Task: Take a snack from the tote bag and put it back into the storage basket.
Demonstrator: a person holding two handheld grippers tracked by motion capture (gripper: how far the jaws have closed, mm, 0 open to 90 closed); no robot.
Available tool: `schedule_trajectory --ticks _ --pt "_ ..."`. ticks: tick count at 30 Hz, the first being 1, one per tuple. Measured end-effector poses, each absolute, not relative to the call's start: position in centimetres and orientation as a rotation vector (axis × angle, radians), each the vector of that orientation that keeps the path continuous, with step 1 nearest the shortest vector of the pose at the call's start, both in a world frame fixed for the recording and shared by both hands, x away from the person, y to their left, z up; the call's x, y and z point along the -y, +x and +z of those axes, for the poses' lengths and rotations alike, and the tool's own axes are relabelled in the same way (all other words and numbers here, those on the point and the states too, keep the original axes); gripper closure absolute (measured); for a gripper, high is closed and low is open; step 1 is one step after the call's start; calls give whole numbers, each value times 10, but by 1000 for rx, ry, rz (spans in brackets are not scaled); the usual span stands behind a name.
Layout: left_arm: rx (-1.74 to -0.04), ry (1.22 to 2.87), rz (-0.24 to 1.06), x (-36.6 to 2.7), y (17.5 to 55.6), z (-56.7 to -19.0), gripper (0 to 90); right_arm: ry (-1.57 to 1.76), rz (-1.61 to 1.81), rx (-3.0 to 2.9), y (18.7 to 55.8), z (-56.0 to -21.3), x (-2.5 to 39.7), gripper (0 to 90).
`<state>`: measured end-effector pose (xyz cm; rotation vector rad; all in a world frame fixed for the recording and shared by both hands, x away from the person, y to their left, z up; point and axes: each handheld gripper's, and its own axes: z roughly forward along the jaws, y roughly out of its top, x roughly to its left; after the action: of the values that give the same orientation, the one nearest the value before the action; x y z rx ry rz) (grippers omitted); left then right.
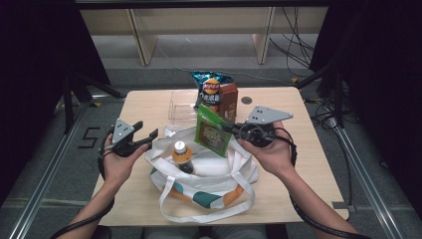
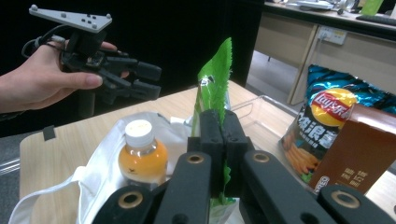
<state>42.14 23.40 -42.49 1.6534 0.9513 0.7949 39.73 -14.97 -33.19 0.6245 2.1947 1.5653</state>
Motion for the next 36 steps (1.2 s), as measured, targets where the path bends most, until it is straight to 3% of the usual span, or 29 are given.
schedule_trajectory --ticks 36 --pt "-952 1651 793 -233 422 -425 346 654 1638 -2023 409 -308 155 900"
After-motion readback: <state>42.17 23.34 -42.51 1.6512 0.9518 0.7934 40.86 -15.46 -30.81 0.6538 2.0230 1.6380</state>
